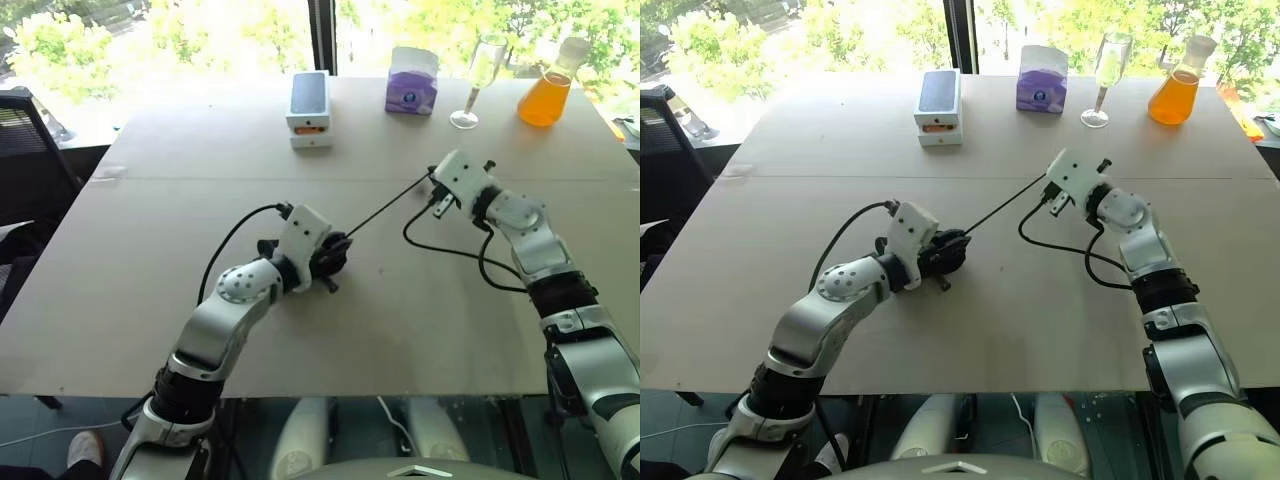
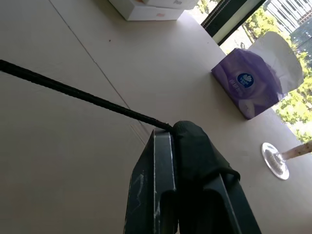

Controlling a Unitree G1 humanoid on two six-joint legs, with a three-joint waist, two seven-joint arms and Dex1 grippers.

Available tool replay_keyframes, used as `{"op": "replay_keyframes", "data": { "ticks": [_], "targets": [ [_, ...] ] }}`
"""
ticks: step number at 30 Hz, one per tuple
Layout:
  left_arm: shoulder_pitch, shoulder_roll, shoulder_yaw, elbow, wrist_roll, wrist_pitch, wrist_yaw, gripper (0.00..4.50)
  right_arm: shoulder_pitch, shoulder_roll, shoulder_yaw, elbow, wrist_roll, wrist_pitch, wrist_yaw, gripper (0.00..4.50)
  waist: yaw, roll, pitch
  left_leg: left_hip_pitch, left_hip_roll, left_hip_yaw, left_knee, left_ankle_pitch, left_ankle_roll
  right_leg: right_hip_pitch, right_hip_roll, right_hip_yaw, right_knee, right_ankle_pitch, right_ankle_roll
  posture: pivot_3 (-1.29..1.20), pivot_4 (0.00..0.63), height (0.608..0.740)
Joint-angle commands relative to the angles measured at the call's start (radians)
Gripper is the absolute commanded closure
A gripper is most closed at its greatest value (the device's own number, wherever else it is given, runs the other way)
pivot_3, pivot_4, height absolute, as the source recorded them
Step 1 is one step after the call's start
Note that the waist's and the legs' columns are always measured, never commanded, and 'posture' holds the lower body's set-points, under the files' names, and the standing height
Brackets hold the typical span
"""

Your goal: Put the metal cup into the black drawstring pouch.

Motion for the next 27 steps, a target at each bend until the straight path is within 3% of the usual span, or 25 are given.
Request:
{"op": "replay_keyframes", "data": {
  "ticks": [1, 6, 7, 10, 16, 20, 27],
  "targets": [
    [-0.002, -0.019, 0.023, 0.014, -0.056, 0.057, -0.045, 3.32, 0.031, 0.015, 0.007, 0.010, 0.000, -0.023, 0.004, 4.50, -0.002, 0.000, 0.000, 0.000, 0.000, 0.000, 0.000, 0.000, 0.000, 0.000, 0.000, 0.000, 0.000, 0.000, 0.000, 0.00, 0.150, 0.740],
    [0.011, 0.006, 0.114, -0.100, -0.194, 0.149, -0.108, 1.07, 0.092, 0.022, 0.009, 0.014, 0.026, -0.022, 0.043, 4.50, -0.004, 0.000, 0.000, 0.000, 0.001, 0.000, 0.001, 0.000, 0.000, 0.000, 0.000, 0.000, 0.001, 0.000, 0.000, 0.00, 0.150, 0.740],
    [0.018, 0.019, 0.149, -0.132, -0.235, 0.167, -0.125, 0.57, 0.112, 0.019, 0.002, -0.012, 0.050, -0.004, 0.072, 4.21, -0.005, 0.000, 0.000, 0.000, 0.001, 0.000, 0.001, 0.000, 0.000, 0.000, 0.000, 0.000, 0.001, 0.000, 0.000, 0.00, 0.150, 0.740],
    [0.039, 0.035, 0.279, -0.185, -0.344, 0.215, -0.121, 0.55, 0.179, -0.009, -0.021, -0.128, 0.115, 0.063, 0.143, 3.10, -0.002, 0.000, 0.000, 0.000, 0.002, 0.000, 0.001, 0.000, 0.000, 0.000, 0.000, 0.000, 0.000, 0.000, 0.000, 0.00, 0.150, 0.740],
    [0.077, -0.033, 0.603, -0.173, -0.466, 0.176, 0.034, 0.55, 0.397, -0.108, -0.128, -0.479, 0.317, 0.289, 0.266, 0.21, 0.020, 0.000, 0.000, 0.000, 0.001, -0.001, 0.003, -0.001, 0.001, 0.002, -0.003, -0.002, -0.001, 0.000, 0.000, 0.00, 0.150, 0.740],
    [0.156, -0.004, 0.732, -0.197, -0.508, 0.153, 0.048, 0.55, 0.535, -0.145, -0.206, -0.681, 0.438, 0.392, 0.285, 0.21, 0.021, 0.000, 0.000, 0.000, 0.001, -0.002, 0.004, -0.001, 0.001, 0.002, -0.005, -0.002, 0.000, 0.000, 0.000, 0.00, 0.150, 0.740],
    [0.528, -0.009, 0.760, -0.383, -0.499, 0.069, -0.007, 0.55, 0.720, -0.161, -0.334, -0.762, 0.507, 0.323, 0.289, 0.21, 0.028, 0.000, 0.000, 0.000, 0.001, -0.002, 0.004, -0.002, 0.002, 0.003, -0.007, 0.001, -0.002, 0.000, 0.000, 0.00, 0.150, 0.740]
  ]
}}
